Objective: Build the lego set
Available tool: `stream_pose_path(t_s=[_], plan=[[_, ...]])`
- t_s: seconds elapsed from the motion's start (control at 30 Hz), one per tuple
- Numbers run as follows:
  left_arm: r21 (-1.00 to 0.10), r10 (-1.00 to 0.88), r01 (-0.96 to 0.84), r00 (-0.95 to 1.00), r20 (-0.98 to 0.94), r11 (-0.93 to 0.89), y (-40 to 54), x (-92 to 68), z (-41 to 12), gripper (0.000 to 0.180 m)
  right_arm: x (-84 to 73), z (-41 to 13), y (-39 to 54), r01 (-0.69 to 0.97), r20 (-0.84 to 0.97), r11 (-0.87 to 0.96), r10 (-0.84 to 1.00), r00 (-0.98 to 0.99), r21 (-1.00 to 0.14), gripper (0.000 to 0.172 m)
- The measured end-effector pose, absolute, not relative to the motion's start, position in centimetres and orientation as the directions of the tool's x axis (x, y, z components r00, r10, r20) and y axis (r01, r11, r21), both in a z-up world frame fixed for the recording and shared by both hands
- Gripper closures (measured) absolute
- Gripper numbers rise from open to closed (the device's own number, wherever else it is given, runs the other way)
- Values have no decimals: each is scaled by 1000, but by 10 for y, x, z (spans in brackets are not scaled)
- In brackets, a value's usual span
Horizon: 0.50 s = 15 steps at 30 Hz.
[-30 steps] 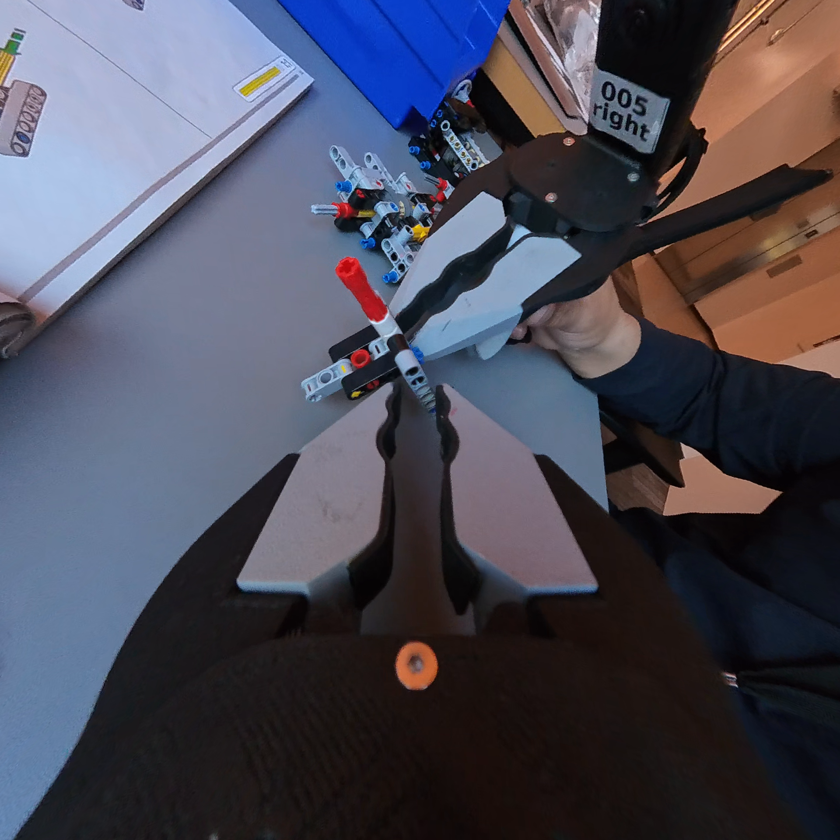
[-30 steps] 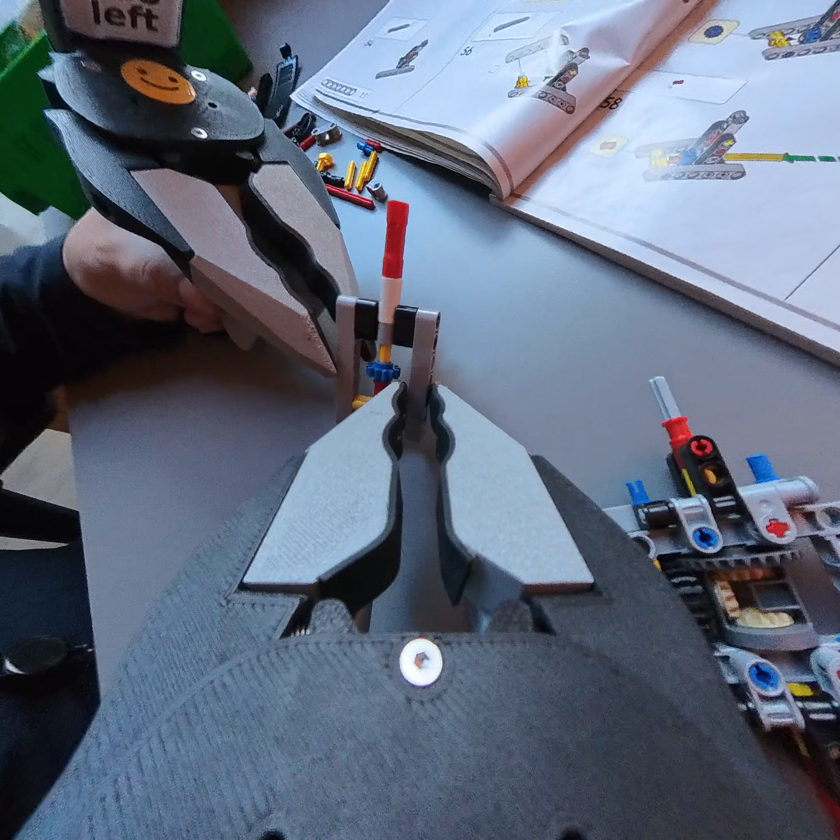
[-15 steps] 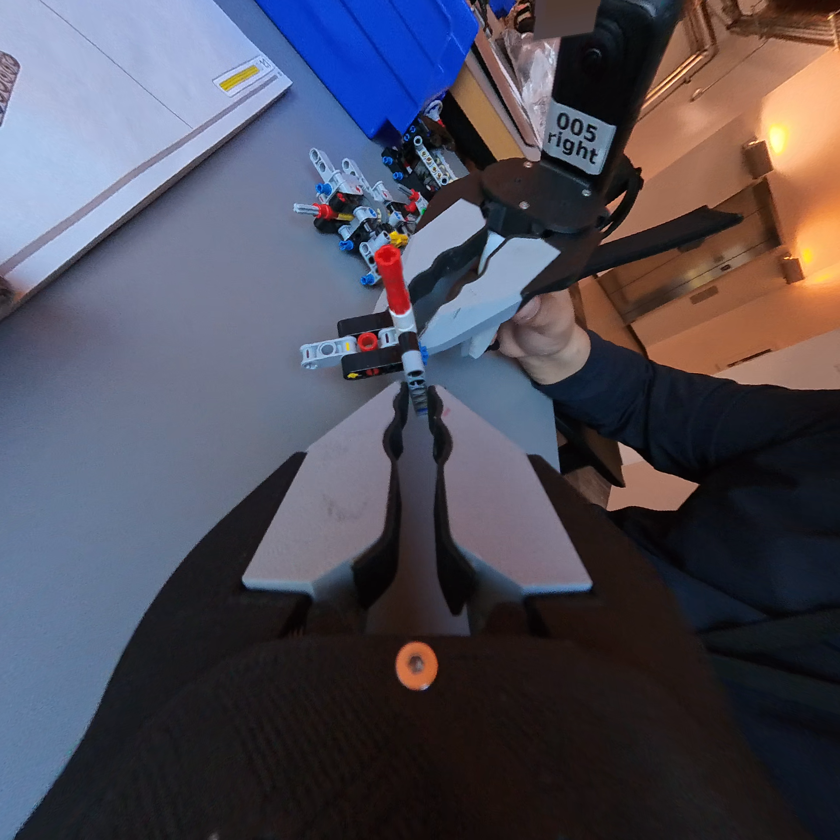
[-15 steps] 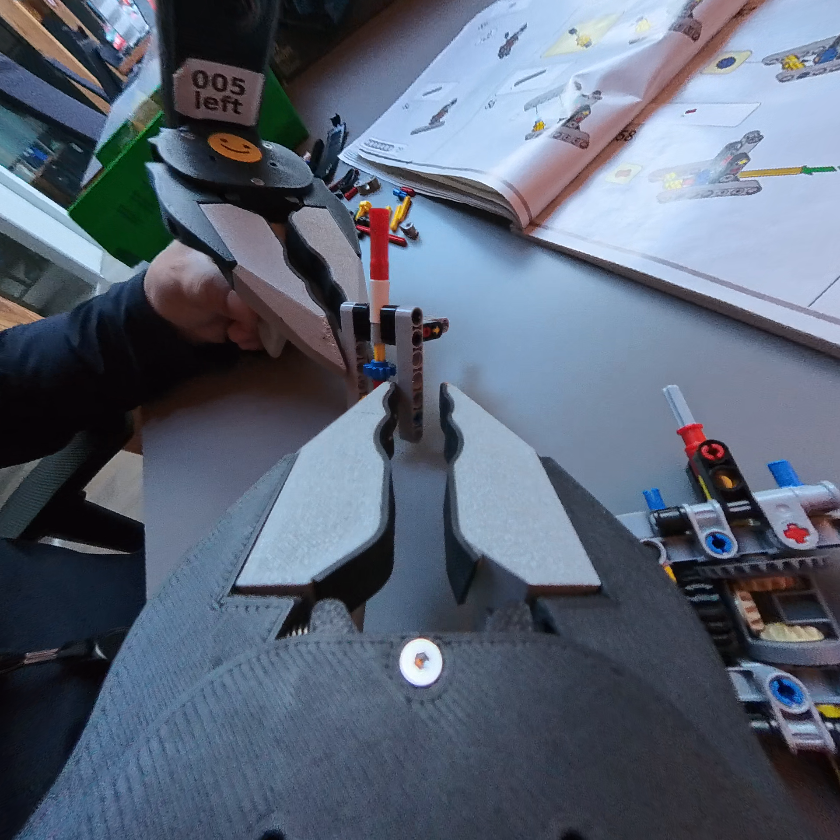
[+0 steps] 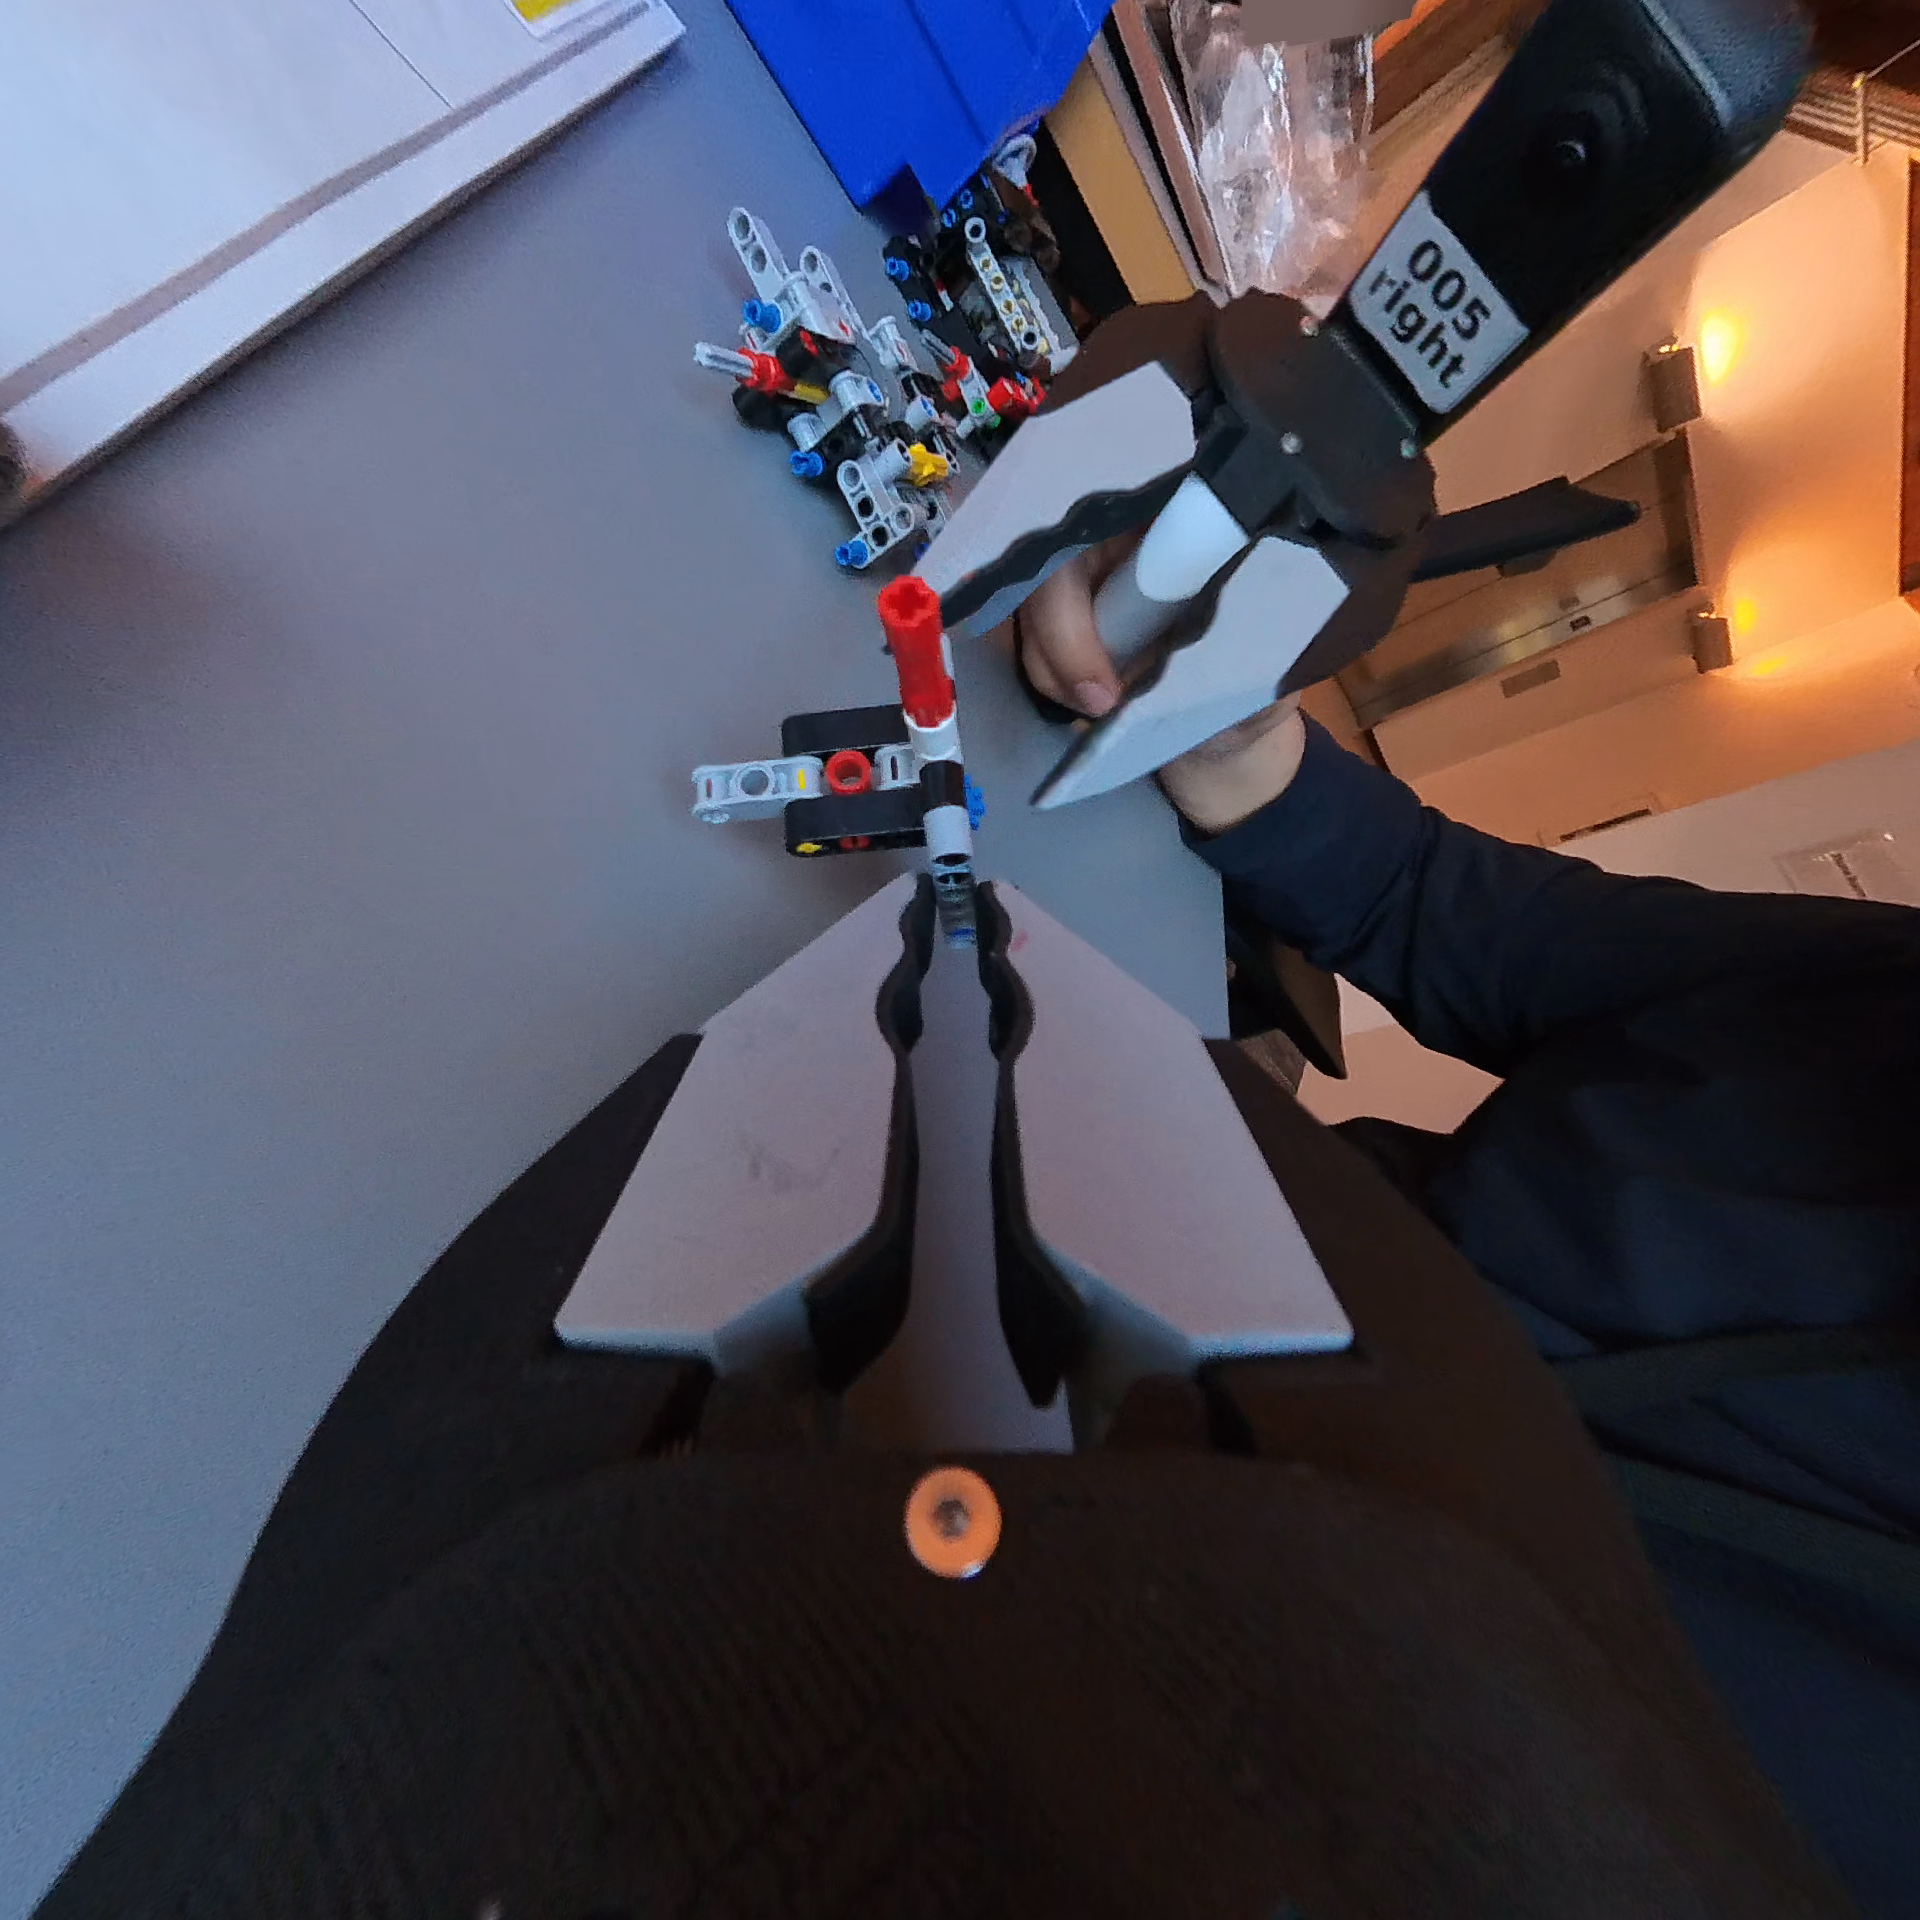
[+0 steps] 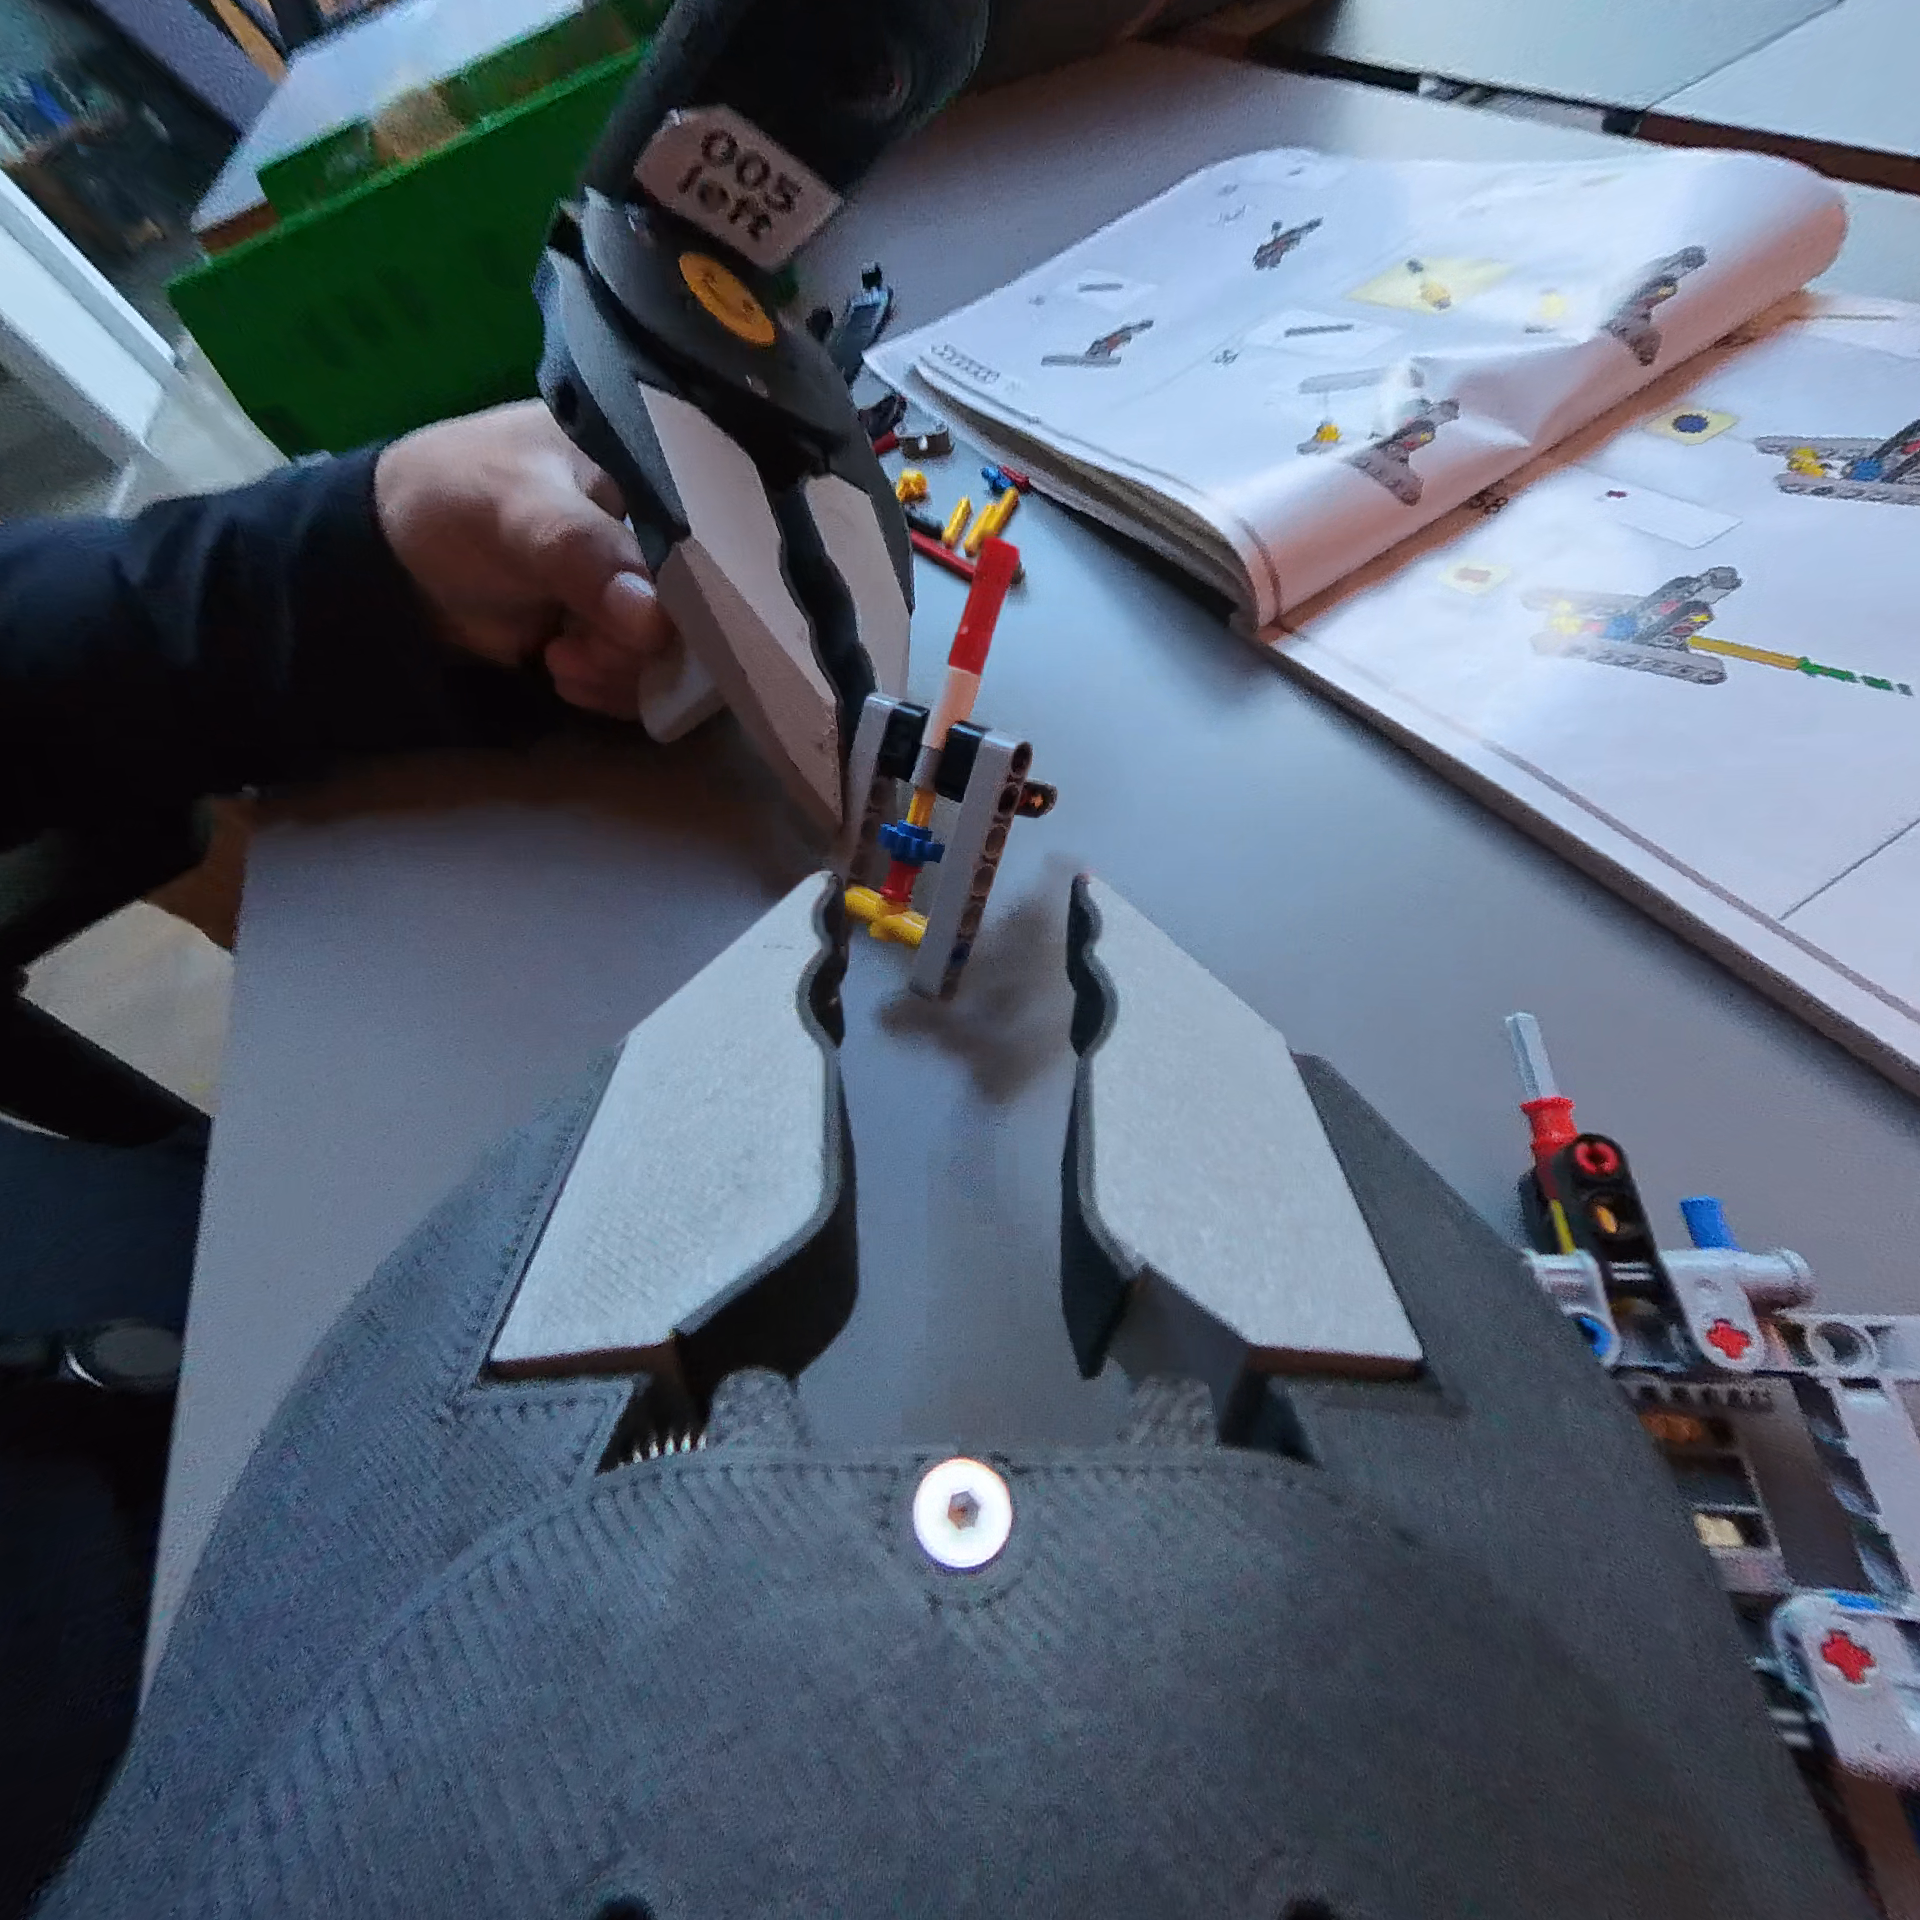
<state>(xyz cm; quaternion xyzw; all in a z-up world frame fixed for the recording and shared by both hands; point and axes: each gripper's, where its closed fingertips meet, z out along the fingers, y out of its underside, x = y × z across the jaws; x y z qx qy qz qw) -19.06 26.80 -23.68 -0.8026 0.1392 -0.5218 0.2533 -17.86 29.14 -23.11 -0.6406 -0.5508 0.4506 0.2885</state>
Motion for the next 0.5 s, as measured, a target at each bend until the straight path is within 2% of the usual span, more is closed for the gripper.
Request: stream_pose_path(t_s=[0.1,0.2,0.27,0.5], plan=[[-551,-501,4,411,761,-834,263,-184,-239,175,-182,-239,291,487,-196,-174,981,8,-856,138],[-550,-510,-32,424,748,-834,260,-180,-243,175,-183,-244,290,517,-165,-146,986,9,-843,126],[-548,-511,-41,426,747,-835,259,-179,-244,175,-184,-244,290,519,-158,-136,987,3,-844,125],[-535,-495,-21,412,765,-845,260,-180,-243,175,-186,-240,287,499,-202,-167,979,-18,-850,141]])
